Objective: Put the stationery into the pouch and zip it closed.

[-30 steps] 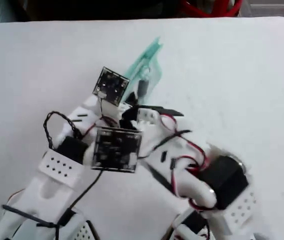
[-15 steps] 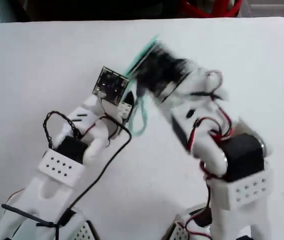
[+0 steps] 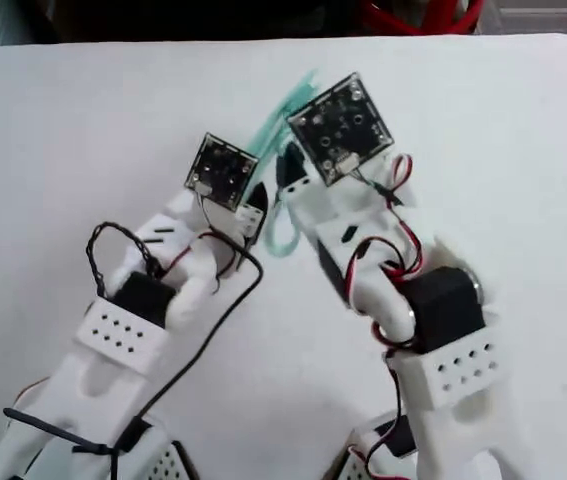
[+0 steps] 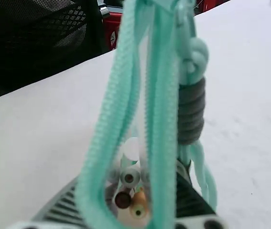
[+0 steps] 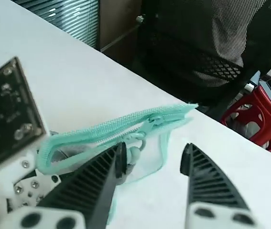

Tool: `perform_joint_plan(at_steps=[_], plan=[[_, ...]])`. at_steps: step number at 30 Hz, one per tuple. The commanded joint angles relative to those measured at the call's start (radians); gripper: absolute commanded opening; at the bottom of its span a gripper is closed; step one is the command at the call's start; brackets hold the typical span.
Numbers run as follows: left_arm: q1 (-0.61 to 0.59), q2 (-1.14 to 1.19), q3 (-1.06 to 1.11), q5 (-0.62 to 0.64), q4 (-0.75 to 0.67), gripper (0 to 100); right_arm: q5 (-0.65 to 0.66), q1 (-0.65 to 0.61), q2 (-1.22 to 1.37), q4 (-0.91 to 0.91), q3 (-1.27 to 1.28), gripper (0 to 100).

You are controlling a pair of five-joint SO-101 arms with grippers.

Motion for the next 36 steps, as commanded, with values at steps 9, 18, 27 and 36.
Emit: perform_joint_plan(at_steps=[9, 18, 27, 36], plan=[[-0.002, -0.005, -0.014, 0.012, -0.003, 5, -0.382, -0.019, 0.122, -0.053, -0.064, 27.5], [-0.002, -0.007, -0.014, 0.012, -0.002, 5, -0.4, 0.016, 0.206, -0.137, -0.048, 27.3], [-0.002, -0.007, -0.014, 0.012, -0.002, 5, -0.293, 0.021, 0.236, -0.153, -0.063, 8.4], [-0.002, -0.007, -0.014, 0.012, -0.002, 5, -0.221, 0.064, 0.203, -0.11, -0.095, 1.9]])
